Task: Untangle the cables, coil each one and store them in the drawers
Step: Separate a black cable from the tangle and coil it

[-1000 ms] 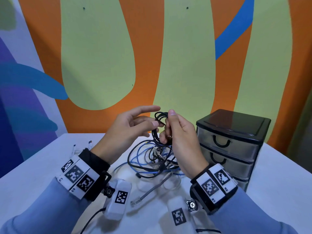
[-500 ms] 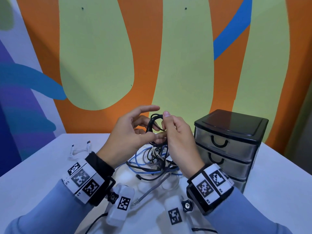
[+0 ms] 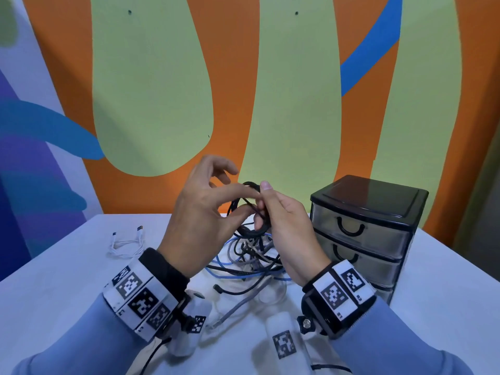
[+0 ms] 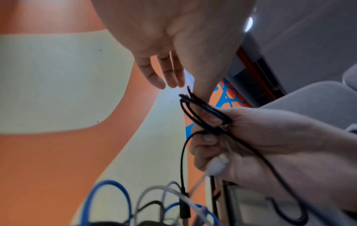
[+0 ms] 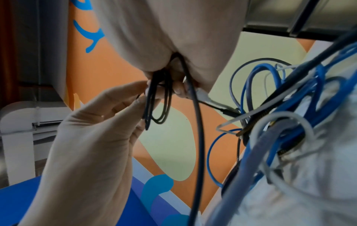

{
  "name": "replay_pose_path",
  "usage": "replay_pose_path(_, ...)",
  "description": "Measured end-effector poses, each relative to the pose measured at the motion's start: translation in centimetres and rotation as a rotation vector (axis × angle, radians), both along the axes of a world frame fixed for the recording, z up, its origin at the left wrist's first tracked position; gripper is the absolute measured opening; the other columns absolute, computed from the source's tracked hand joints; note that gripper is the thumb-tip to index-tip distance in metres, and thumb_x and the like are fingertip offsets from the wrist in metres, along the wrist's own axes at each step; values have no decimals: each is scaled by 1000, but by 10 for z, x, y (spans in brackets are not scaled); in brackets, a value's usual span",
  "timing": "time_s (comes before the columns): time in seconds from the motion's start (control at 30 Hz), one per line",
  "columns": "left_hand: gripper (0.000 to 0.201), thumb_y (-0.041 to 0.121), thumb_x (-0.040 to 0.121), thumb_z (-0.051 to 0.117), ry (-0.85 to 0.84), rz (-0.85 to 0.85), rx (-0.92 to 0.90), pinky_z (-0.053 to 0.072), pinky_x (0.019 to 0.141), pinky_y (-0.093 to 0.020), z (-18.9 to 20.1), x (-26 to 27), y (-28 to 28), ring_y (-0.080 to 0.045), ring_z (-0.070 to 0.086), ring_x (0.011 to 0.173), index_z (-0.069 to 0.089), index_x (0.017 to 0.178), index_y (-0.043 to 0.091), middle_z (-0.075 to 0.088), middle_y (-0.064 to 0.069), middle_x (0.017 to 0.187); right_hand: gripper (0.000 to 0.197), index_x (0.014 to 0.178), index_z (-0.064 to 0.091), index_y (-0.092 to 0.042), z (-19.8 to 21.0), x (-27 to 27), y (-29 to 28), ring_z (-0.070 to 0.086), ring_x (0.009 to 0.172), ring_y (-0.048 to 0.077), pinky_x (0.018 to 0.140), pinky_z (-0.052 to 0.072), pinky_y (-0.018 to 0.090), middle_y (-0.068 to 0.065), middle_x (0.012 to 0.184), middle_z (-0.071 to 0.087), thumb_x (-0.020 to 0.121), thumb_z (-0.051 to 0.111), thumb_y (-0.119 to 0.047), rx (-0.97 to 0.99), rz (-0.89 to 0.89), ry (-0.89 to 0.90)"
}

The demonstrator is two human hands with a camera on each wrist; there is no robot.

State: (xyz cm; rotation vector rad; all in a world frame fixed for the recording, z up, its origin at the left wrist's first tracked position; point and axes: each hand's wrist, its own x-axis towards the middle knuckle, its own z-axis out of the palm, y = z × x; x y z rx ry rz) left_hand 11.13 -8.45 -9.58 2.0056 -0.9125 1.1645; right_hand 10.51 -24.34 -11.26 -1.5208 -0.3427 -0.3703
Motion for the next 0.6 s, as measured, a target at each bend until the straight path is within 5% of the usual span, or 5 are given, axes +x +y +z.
replay_pose_path(0.1, 14, 17, 88, 87, 1, -21, -7, 44, 79, -32, 0, 2, 3, -19, 53, 92, 85, 96, 28, 51, -2, 105, 51, 78, 58, -9, -2, 2, 1, 43, 67, 20, 65, 37, 32, -2, 64, 57, 111, 41, -45, 19, 18, 37)
replay_pose_path(0.2, 9, 25, 87, 86, 227, -169, -252, 41, 72, -29, 5, 1, 5, -13, 51, 81, 85, 96, 25, 56, -7, 92, 49, 73, 57, -22, -4, 5, 2, 45, 71, 20, 71, 38, 39, -7, 76, 63, 110, 41, -50, -11, -40, 73)
replay_pose_path(0.3, 11, 23, 87, 82, 459, -335, -460, 44, 69, -29, 7, -1, 3, -16, 54, 73, 83, 95, 17, 68, -16, 82, 44, 78, 52, -17, -2, 4, 3, 61, 69, 14, 72, 48, 42, -3, 86, 73, 111, 41, -43, 49, -31, 86)
replay_pose_path(0.47, 26, 20, 79, 78, 874, -545, -732, 51, 59, -19, 13, -2, 4, -16, 57, 62, 78, 101, 5, 71, -9, 76, 42, 81, 47, -15, -1, 4, 5, 78, 85, 37, 92, 56, 61, 15, 95, 80, 113, 37, -41, 133, 36, 80)
replay_pose_path(0.6, 25, 16, 80, 74, 1027, -596, -790, 48, 54, -16, 17, -4, 6, -11, 56, 56, 77, 101, 5, 72, -9, 76, 43, 80, 43, -15, 0, 1, 4, 76, 83, 44, 89, 54, 68, 19, 89, 78, 113, 38, -43, 146, 42, 73)
